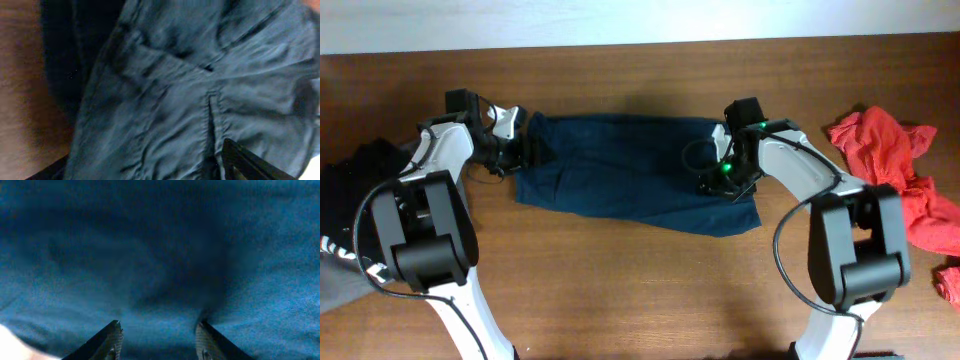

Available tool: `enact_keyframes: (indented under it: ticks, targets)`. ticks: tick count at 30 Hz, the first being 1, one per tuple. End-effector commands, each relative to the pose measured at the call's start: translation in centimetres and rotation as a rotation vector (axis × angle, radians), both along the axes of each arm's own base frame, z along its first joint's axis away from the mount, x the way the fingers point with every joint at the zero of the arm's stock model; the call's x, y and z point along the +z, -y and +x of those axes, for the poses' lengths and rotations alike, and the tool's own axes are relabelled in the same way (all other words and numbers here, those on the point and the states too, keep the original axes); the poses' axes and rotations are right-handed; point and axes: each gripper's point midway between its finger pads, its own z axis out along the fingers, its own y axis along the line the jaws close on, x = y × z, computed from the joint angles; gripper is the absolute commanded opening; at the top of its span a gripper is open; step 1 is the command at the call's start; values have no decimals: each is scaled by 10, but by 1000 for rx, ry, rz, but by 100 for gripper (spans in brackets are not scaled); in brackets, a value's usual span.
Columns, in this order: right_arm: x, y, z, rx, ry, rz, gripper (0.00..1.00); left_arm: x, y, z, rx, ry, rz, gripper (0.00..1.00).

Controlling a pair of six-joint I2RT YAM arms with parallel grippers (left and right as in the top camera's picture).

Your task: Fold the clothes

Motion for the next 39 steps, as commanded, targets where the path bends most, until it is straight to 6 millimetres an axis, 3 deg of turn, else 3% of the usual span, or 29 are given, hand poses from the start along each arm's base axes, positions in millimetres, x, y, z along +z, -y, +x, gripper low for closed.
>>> enact_keyframes:
  ticks: [1, 5, 11, 15, 19, 22, 24, 25, 33, 39]
  targets:
    - [-11, 1, -4, -9, -32, -22, 52, -47, 10, -17, -22, -101, -54, 78]
    - [-14, 1, -5, -9, -40, -23, 52, -50, 19, -15, -36, -93, -84, 66]
    - [-14, 1, -6, -9, -42, -24, 49, -50, 31, -11, -64, -66, -81, 17]
    - [-14, 1, -6, -9, -45, -24, 48, -49, 33, -11, -68, -63, -90, 1]
    - [-14, 1, -7, -9, -49, -25, 49, -45, 38, -11, -71, -61, -126, 3]
    - [-16, 1, -7, -10, -52, -25, 48, -44, 39, -11, -72, -62, -135, 49]
    - [-19, 1, -8, -10, -58, -27, 48, -44, 39, -11, -72, -61, -135, 66]
    - [-22, 2, -8, -17, -68, -29, 48, -44, 39, -11, -73, -61, -135, 68]
    - [-52, 2, -20, -22, -156, -45, 45, -48, 40, -12, -80, -67, -103, 66]
    - [-55, -1, -23, -16, -170, -42, 45, -53, 49, -14, -109, -69, -58, 44]
